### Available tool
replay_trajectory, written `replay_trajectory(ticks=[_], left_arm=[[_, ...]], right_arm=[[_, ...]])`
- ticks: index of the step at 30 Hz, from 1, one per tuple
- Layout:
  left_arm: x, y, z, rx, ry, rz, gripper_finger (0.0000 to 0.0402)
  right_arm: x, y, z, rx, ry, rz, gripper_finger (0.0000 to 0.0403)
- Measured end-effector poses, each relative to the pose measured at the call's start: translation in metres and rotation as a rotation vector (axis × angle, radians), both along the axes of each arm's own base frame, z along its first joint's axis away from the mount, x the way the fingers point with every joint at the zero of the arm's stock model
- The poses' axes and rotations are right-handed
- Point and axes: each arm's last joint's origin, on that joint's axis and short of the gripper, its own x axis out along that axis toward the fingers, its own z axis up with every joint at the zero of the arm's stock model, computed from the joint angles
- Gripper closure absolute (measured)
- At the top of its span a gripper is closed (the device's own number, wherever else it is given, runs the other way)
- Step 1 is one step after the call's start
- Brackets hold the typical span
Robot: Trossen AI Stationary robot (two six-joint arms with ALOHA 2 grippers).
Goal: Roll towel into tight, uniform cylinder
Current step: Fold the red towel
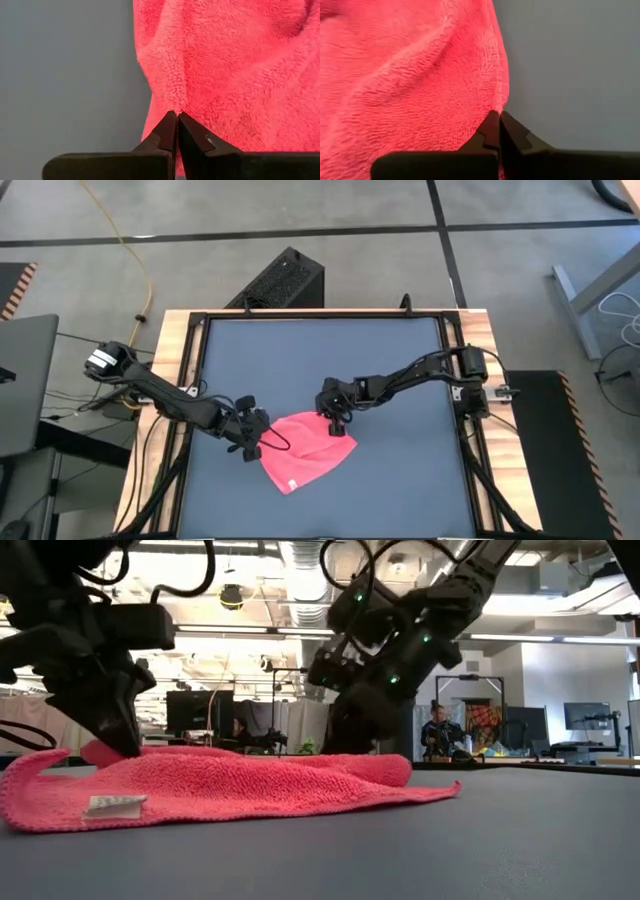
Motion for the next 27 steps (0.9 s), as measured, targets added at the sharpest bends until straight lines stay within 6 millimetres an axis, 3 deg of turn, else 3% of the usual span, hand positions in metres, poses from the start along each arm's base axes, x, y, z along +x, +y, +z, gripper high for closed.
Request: replay_trajectory(ticks=[3,8,13,20,24,27], left_arm=[[0.004,-0.001,0.011,0.034,-0.022,-0.024,0.0401],[0.007,0.004,0.049,0.167,-0.065,-0.027,0.0401],[0.009,0.020,0.097,0.335,-0.090,0.028,0.0401],[0.014,0.053,0.174,0.508,-0.139,0.051,0.0401],[0.014,0.059,0.211,0.533,-0.205,0.034,0.0401],[0.013,0.053,0.220,0.447,-0.256,-0.030,0.0401]], right_arm=[[-0.004,-0.001,0.025,-0.004,-0.057,0.003,0.0380],[-0.018,-0.009,0.077,-0.125,-0.174,-0.038,0.0392],[-0.041,-0.022,0.137,-0.308,-0.356,-0.150,0.0392],[-0.081,-0.040,0.208,-0.517,-0.604,-0.323,0.0392],[-0.100,-0.036,0.233,-0.521,-0.716,-0.295,0.0392],[-0.108,-0.019,0.237,-0.427,-0.727,-0.189,0.0392]])
